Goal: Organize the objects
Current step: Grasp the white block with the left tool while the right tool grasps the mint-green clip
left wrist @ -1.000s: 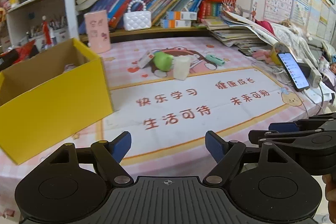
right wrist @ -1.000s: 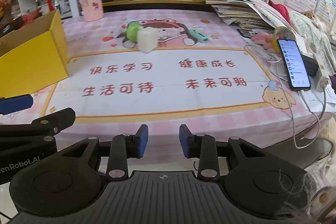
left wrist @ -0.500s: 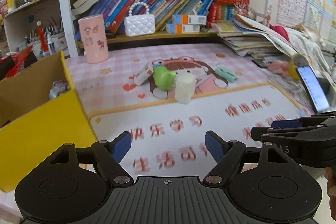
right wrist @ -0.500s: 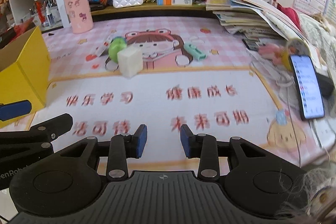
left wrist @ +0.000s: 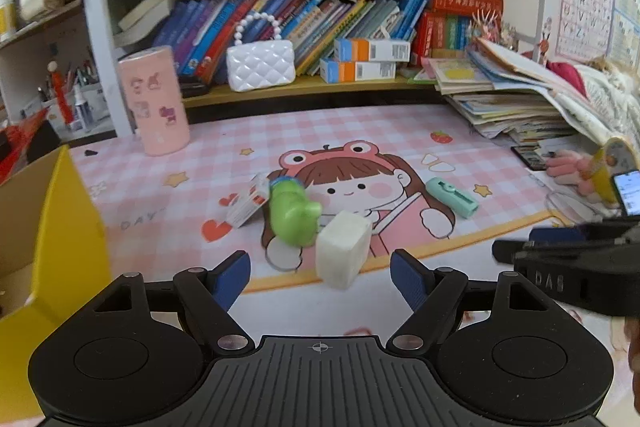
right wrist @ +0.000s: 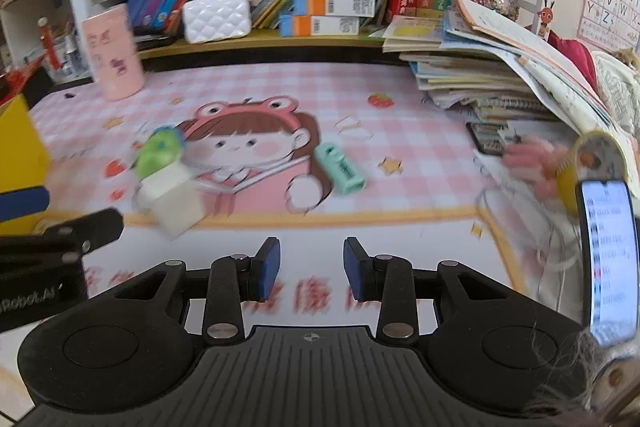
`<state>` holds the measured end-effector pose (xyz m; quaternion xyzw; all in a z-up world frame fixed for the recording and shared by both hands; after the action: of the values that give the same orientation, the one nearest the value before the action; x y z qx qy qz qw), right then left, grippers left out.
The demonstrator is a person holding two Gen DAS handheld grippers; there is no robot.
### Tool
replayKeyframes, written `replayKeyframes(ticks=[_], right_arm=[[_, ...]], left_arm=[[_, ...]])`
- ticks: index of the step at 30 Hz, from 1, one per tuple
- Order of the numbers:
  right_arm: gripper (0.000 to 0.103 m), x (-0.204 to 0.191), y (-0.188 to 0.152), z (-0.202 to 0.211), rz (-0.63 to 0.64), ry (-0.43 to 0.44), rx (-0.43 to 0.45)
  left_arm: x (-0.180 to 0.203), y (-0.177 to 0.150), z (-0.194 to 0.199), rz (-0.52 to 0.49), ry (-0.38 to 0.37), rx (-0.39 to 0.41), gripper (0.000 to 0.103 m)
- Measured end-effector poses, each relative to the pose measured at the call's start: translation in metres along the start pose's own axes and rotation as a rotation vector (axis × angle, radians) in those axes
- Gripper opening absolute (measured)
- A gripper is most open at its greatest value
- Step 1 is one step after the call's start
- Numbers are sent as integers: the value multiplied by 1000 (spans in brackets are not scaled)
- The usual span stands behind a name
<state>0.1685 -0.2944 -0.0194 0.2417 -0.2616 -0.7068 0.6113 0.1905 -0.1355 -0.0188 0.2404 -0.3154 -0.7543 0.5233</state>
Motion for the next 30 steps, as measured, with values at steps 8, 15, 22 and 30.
replayKeyframes(ticks=[8, 15, 22, 30], right_arm=[[45, 26, 42, -55, 71, 14, 13], [52, 30, 62, -105, 144, 23, -21], [34, 29, 66, -129, 143, 73, -59], [23, 29, 63, -114, 62, 99, -60]], left_arm=[[9, 19, -48, 6, 40, -75, 79], [21, 21, -81, -1, 36, -145, 66], [23, 21, -95, -18, 16, -155, 40], [13, 16, -74, 60, -20, -143, 30]])
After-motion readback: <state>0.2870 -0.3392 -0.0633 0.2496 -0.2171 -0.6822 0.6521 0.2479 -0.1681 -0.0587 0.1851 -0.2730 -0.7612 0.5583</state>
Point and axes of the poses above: each gripper's, at about its wrist camera, not at the fingertips, and z roughly against the way its jaws point, x to its right, y to its top, the point moved 1 cm from there along -z, roughly the way its jaws point, and after that the axes turned 5 degrees about -x, right-handed, at the moved point
